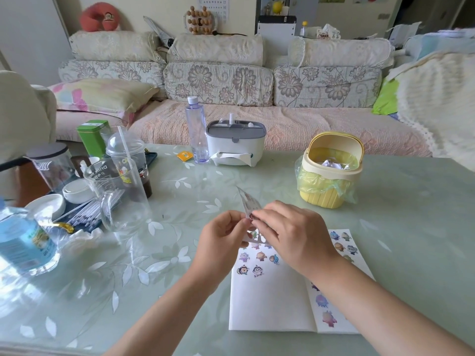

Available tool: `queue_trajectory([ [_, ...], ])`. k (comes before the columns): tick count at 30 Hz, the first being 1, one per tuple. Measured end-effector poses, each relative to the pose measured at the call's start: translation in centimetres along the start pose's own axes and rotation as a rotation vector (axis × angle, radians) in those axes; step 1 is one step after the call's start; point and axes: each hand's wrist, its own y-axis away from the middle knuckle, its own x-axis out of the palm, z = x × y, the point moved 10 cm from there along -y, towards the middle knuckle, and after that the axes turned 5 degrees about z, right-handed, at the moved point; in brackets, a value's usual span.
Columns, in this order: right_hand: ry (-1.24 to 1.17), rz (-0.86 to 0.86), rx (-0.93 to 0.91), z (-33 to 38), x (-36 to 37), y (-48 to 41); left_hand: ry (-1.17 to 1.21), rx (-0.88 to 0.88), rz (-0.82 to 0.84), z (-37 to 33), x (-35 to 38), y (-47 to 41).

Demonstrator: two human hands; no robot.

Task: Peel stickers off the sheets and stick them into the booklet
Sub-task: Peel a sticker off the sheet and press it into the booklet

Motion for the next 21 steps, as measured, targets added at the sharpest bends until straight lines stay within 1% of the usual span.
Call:
queue_trajectory([
  [3, -0.008, 0.024, 0.003, -0.1, 0.3, 0.1, -0.01, -0.004, 0.008, 0.3, 0.0, -0.1],
  [6, -0.022, 0.019, 0.051, -0.2, -0.1, -0.1, -0.055, -0.005, 0.046, 0.3, 0.3, -0.2],
  [8, -0.061, 0.05, 0.053, -0.2, 0.2, -0.2, -0.072, -0.017, 0.071, 0.4, 0.5, -0.3],
  [11, -0.137, 0.124, 0.027, -0.3, 1.2, 0.0, -0.095, -0.045, 0.082, 0.7, 0.3, -0.4],
  [14, -0.118, 0.121, -0.011, -0.5, 1.3, 0.2, -0.145, -0.077, 0.114, 1.1, 0.3, -0.6],
  [16, -0.103, 0.168, -0.044, -0.4, 1.9, 0.5, -0.209, -0.076, 0.114, 1.5, 0.1, -0.8],
  [17, -0.104, 0.207, -0.064, -0.2, 2.5, 0.7, -0.275, -0.04, 0.1, 1.4, -0.3, -0.9],
  [19, -0.117, 0.284, -0.107, 0.4, 3.9, 1.4, -0.485, 0.093, 0.073, 0.7, -0.9, -1.1],
  [21, -0.146, 0.344, -0.116, 0.8, 5.2, 2.2, -0.674, 0.237, 0.094, 0.4, -0.9, -1.3],
])
